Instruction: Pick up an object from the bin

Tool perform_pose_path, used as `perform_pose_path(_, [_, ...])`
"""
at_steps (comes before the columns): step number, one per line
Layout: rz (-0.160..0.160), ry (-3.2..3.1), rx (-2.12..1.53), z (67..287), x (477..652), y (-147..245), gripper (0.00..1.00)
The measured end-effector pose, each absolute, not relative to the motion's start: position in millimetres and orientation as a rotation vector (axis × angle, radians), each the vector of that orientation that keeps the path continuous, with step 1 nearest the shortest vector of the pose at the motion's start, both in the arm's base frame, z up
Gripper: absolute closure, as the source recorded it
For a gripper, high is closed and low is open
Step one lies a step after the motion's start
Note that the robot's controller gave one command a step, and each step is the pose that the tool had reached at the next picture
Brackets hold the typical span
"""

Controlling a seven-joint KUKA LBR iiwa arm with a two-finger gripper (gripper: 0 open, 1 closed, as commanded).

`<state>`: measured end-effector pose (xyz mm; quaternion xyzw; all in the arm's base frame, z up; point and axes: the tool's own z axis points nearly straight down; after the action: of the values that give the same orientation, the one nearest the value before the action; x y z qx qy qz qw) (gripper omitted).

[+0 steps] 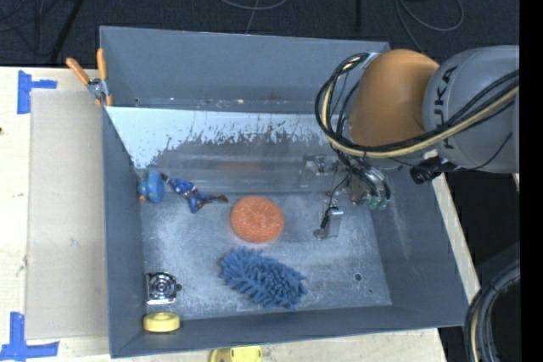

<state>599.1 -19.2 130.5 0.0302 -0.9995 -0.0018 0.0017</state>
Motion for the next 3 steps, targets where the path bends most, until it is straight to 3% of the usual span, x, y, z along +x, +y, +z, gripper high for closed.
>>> perform_pose_path(1, [0.002, -3.146, 0.091, 98.0, 598.4, -6.6, 0.00])
perform_pose_path(2, [-0.001, -3.134, -0.127, 78.8, 590.2, 21.1, 0.00])
perform_pose_path(3, [0.000, -3.139, -0.167, 76.5, 602.2, 35.1, 0.00])
